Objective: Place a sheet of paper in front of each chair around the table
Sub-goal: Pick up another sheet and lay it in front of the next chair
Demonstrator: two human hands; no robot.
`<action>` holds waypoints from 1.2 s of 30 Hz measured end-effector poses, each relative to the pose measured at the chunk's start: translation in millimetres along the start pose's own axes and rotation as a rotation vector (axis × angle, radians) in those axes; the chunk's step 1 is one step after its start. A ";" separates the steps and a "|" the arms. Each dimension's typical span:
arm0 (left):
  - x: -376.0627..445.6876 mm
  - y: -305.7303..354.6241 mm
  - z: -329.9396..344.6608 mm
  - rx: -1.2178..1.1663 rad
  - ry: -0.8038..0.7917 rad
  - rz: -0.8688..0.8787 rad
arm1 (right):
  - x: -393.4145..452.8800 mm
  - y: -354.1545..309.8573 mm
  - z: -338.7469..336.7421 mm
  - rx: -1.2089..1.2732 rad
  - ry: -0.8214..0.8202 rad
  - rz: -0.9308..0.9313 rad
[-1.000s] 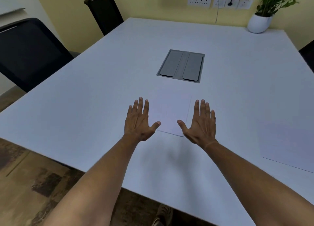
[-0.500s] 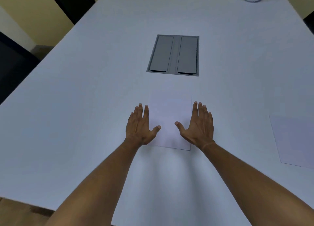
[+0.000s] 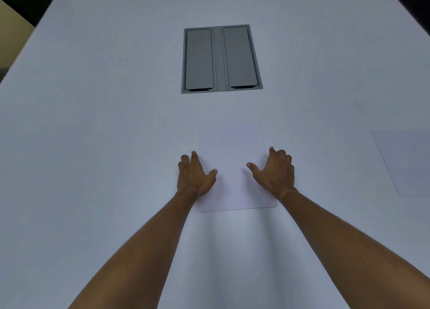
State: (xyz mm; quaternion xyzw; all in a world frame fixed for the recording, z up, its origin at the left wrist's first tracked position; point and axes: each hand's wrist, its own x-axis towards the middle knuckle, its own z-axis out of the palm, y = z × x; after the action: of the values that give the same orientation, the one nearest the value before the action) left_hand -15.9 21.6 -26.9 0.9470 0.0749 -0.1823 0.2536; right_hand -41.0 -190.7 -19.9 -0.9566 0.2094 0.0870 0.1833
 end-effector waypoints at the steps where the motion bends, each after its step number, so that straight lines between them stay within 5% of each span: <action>1: 3.0 -2.1 1.5 -0.023 0.007 -0.020 | 1.1 -1.3 1.7 0.040 -0.023 0.047; 14: 11.2 -2.7 14.0 -0.194 0.080 -0.081 | -2.0 -8.9 6.0 0.219 -0.173 0.227; 23: 6.6 -0.5 9.4 -0.266 0.136 -0.061 | -4.5 -7.6 11.4 0.255 -0.050 0.210; 36: 14.0 -8.7 -1.4 -0.566 0.201 -0.184 | 10.3 -0.1 13.5 0.776 0.085 0.372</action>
State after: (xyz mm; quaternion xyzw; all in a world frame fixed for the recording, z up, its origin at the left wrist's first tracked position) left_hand -4.6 30.5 -35.1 0.8413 0.2327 -0.0819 0.4811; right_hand -33.0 -189.2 -34.8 -0.7653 0.4029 -0.0060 0.5019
